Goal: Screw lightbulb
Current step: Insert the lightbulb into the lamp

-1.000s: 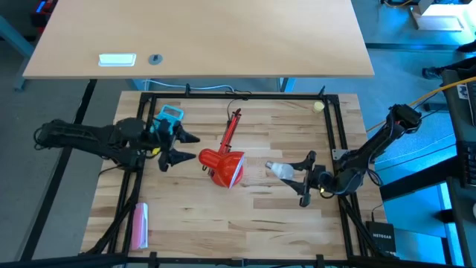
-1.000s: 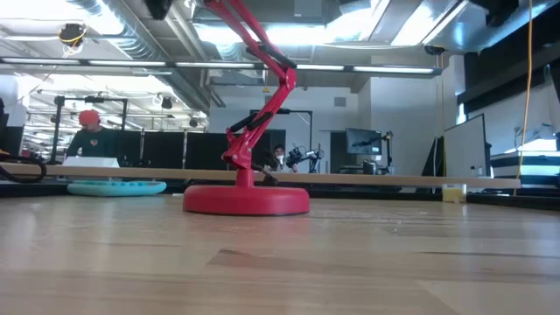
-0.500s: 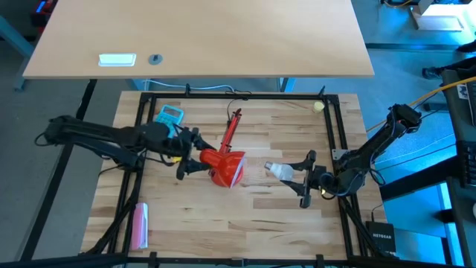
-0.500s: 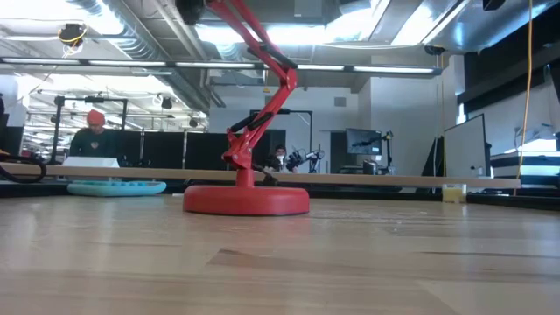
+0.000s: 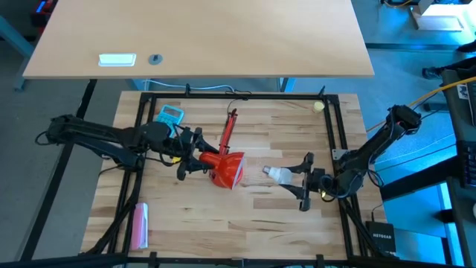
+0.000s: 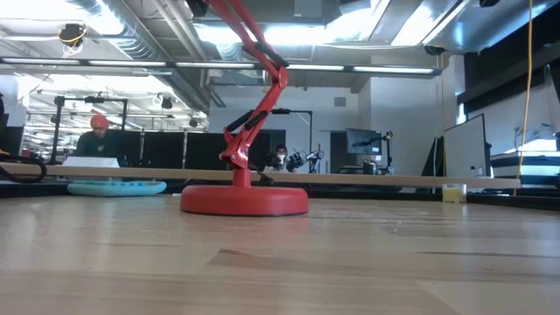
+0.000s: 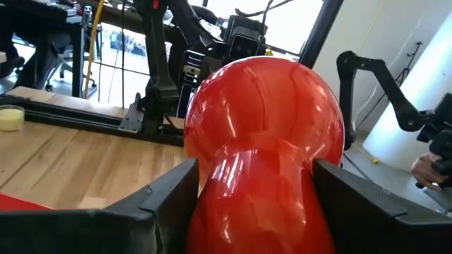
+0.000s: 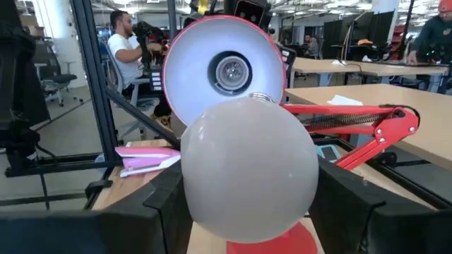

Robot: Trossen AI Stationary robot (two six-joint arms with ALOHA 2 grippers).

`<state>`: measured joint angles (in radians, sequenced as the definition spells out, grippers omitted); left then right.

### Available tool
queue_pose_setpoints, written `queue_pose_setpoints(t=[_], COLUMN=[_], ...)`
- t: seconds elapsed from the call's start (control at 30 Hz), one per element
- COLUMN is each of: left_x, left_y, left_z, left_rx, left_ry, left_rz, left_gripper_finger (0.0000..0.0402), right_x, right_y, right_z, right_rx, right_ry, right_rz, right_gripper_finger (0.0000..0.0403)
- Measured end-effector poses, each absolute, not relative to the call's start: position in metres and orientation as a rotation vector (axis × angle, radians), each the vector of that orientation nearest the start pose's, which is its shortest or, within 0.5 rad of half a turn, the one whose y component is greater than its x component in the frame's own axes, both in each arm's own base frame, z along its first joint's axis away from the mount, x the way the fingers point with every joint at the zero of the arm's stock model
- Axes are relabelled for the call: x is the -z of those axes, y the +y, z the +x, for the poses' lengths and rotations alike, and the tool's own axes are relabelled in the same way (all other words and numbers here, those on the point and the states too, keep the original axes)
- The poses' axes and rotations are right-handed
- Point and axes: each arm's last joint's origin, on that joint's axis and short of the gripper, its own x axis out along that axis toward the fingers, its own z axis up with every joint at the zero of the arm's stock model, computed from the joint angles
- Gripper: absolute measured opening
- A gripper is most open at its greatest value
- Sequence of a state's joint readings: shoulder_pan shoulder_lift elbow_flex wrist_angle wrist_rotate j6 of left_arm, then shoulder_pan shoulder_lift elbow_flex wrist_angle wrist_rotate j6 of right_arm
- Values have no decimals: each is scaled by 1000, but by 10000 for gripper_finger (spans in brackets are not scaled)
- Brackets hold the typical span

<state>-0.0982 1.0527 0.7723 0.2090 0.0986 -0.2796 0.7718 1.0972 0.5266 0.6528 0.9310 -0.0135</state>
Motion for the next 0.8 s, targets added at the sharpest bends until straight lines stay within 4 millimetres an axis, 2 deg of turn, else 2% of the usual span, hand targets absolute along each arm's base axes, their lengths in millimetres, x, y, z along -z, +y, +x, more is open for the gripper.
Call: queue_pose_setpoints(t=[0.13,0.37,0.5,0.8], left_x=[-316,-316,-316,-316], left_y=[-25,-18,-13,-7], left_z=[236,236,236,236], left_rx=[195,268,321,321], left_ry=[101,110,117,115], left_rz=[-271,-261,-287,-315], left_gripper_finger=[241,237,237,233], right_x=[-269,-288,-297,-286], right_y=[144,142,136,141], right_z=[191,243,265,304], right_rx=[156,207,198,230], right_ry=[-44,51,66,131], right_rz=[-45,-308,-414,-518], right_gripper_finger=[225,225,225,225])
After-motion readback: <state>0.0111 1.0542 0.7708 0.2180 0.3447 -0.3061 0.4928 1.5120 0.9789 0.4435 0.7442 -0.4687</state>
